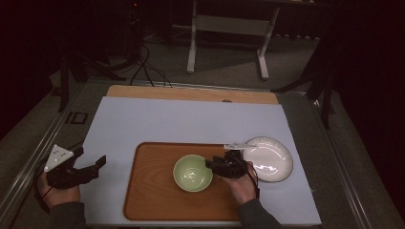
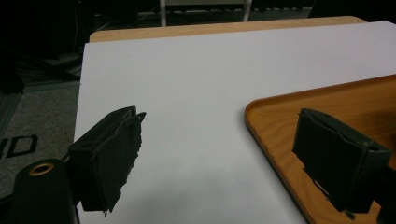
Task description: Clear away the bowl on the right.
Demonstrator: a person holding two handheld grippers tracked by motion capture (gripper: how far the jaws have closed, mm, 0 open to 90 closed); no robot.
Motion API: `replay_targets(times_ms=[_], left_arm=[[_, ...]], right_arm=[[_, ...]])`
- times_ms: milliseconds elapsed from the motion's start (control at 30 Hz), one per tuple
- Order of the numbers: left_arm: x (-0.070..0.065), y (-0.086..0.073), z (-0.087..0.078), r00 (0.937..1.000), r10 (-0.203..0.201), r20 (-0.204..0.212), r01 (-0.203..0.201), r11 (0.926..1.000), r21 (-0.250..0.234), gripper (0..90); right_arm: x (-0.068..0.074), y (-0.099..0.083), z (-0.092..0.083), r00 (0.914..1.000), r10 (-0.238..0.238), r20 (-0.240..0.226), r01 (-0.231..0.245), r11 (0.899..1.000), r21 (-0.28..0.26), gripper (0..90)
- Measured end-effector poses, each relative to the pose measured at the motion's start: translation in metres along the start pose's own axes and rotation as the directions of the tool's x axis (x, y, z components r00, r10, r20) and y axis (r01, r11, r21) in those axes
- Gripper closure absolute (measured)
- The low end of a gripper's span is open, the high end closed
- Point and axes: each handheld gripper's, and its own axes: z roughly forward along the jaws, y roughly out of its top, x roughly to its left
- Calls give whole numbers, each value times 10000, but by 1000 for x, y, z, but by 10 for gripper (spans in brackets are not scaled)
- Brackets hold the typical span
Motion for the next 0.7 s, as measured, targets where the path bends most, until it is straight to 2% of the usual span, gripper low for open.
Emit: replay_targets(times_ms=[333, 500, 533, 633, 667, 700], left_arm=[[0, 0, 0, 10000, -13, 41, 13, 10000, -7, 149], [0, 0, -1, 10000, -3, 49, 3, 10000, 0, 149], [0, 0, -1, 10000, -11, 45, 11, 10000, -1, 149], [1, 0, -1, 10000, -36, 57, 36, 10000, -16, 149], [1, 0, -1, 10000, -36, 57, 36, 10000, -16, 149], [1, 0, -1, 10000, -56, 61, 56, 10000, 6, 149]], right_arm=[[-12, 5, -36, 9965, -359, 749, 437, 9936, -1042, 553], [-21, 5, -52, 9931, -254, 1145, 423, 9881, -1480, 549], [-26, 5, -60, 9875, -337, 1543, 595, 9843, -1661, 540], [-33, 4, -68, 9765, -440, 2109, 828, 9804, -1790, 533], [-33, 4, -68, 9765, -440, 2109, 828, 9804, -1790, 533], [-39, 4, -75, 9719, -367, 2325, 810, 9796, -1837, 528]])
